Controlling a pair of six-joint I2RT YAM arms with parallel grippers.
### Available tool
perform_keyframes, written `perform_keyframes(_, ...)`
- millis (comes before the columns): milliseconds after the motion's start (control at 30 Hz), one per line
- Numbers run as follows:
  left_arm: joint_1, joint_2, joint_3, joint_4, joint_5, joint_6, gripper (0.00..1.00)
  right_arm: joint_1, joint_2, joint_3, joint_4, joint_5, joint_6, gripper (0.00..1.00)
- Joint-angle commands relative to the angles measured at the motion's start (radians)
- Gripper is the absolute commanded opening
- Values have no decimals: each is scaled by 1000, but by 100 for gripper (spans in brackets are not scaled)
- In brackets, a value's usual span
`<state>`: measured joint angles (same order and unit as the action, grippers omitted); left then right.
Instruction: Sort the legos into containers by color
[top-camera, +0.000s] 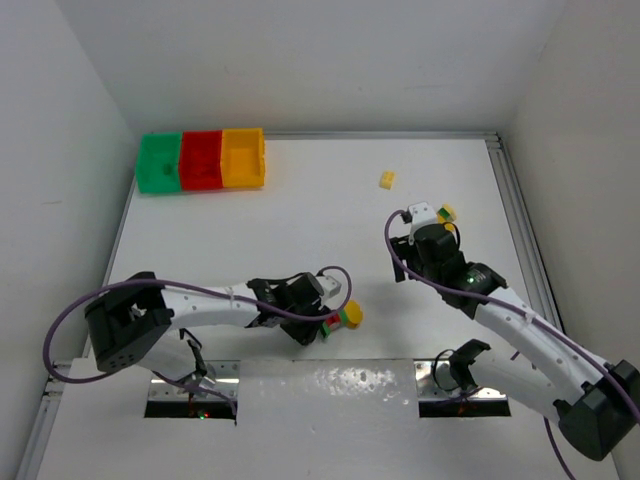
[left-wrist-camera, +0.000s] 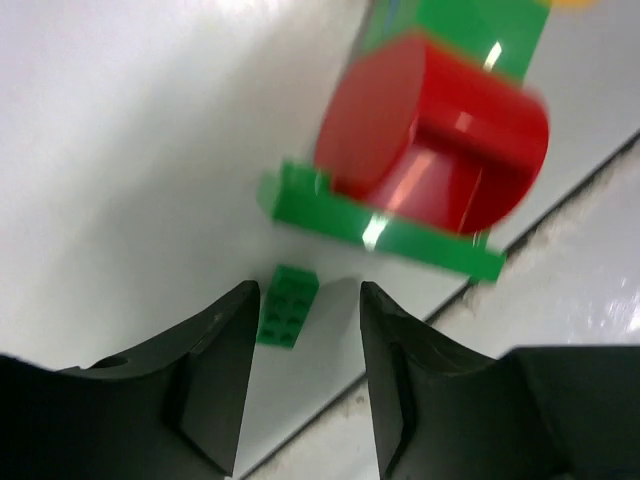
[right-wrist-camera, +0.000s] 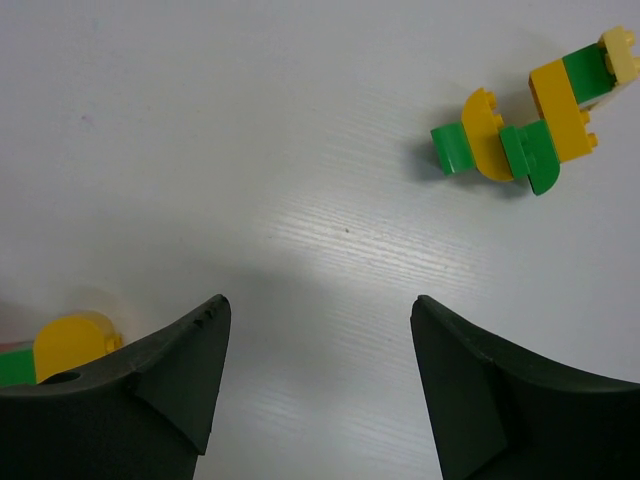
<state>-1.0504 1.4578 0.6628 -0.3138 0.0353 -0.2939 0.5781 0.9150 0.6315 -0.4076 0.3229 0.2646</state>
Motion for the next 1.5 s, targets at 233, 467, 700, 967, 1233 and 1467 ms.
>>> perform_keyframes(233, -25, -57, -66, -71, -31, -36, 36, 0, -51, -1, -14, 25, 22, 72)
perform_keyframes(467, -25, 13, -65, -27, -60, -21, 25, 0, -117, -16, -43, 59, 27, 73)
perform_keyframes(700, -25, 22, -80, -5, -61, -21, 0, 0, -156, -24, -60, 88, 24, 74)
perform_keyframes(967, 6, 12, 12, -79, -164, -37, 0, 0, -134, 7, -60, 56, 54, 73)
perform_keyframes(1233, 130, -11, 92, -129, -256, -25, 0, 0, -33, 82, 0, -33, 61, 72)
perform_keyframes(1467, 384, -14, 355, -191, -354, 99, 0, 0, 123, 214, 0, -157, 2, 72)
